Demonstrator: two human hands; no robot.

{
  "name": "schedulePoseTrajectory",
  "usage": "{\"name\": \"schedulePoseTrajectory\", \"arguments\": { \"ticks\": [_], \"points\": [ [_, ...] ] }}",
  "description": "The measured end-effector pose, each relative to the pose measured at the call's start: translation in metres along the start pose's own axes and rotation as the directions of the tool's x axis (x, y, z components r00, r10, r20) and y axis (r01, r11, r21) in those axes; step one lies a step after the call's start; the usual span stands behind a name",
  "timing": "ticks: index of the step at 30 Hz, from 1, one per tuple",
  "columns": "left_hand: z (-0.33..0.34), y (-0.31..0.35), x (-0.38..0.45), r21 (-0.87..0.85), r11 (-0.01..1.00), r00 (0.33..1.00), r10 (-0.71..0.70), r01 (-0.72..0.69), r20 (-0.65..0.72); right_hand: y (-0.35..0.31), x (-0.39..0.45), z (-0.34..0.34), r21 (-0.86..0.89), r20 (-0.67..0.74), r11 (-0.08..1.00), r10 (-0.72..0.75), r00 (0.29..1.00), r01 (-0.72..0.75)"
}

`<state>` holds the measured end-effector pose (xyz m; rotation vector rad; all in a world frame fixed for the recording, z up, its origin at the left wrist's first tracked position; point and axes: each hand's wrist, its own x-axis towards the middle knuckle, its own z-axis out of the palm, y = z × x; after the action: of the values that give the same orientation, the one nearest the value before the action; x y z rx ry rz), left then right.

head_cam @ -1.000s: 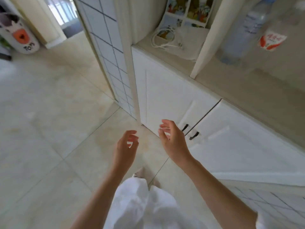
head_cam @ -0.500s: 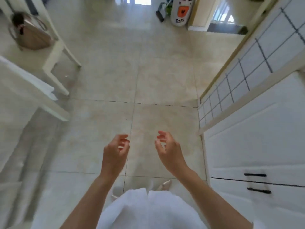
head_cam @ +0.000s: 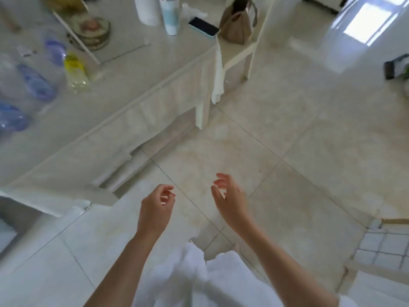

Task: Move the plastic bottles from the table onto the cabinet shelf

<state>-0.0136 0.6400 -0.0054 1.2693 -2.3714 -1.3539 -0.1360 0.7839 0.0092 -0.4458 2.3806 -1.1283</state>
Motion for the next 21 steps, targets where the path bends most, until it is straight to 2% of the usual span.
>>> {"name": "schedulePoseTrajectory", "arguments": {
  "ticks": [3,8,13,21],
  "points": [
    [-0.032,-0.019,0.022,-0.076,0.993,0.99,-0.102,0.095,-0.093,-0.035,0.03,0.04,-0.019,0.1,0.998,-0.065,0.993,0.067],
    [-0.073,-0.037,0.07,-0.15,0.977,0.953,-0.187,0.154,-0.239,-0.084,0.089,0.09,-0.068,0.257,0.985,-0.135,0.957,0.157],
    [-0.107,-0.048,0.135,-0.189,0.962,0.908,-0.253,0.198,-0.335,-0.124,0.159,0.128,-0.125,0.34,0.973,-0.144,0.929,0.196],
    [-0.167,-0.051,0.236,-0.228,0.925,0.818,-0.376,0.304,-0.435,-0.22,0.261,0.172,-0.152,0.505,0.934,-0.208,0.837,0.324]
  ]
}}
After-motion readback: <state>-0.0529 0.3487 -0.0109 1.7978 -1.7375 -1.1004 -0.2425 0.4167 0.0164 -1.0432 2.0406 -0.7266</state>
